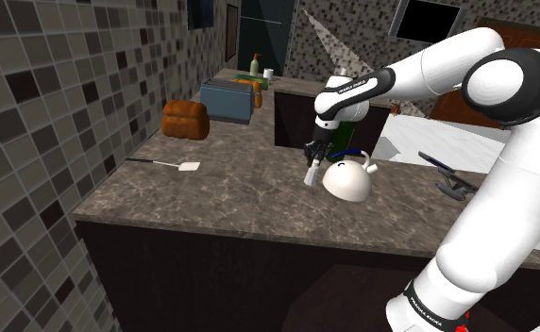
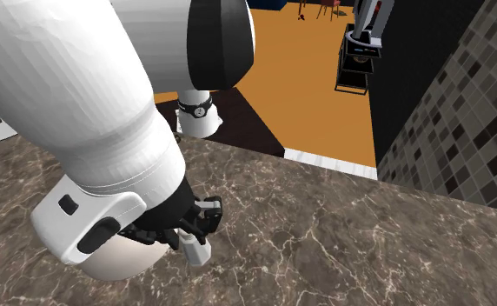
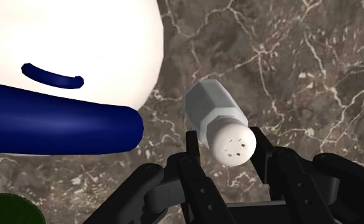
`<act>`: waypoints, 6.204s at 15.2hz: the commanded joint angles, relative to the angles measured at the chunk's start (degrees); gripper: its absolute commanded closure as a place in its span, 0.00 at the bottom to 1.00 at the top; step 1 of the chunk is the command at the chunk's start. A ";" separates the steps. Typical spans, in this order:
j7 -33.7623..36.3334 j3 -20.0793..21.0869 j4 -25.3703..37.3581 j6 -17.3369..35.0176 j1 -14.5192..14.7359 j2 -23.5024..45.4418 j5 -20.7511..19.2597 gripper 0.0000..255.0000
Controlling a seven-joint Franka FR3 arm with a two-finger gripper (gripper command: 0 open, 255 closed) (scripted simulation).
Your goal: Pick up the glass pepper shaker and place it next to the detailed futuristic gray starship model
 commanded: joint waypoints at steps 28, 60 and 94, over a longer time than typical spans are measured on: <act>1.93 -0.13 11.40 -17.57 0.01 -6.25 -1.54 1.00; -6.15 -4.91 28.54 -36.92 -4.71 -7.89 -2.39 1.00; -46.32 -22.87 48.34 -40.79 -28.37 12.14 4.32 1.00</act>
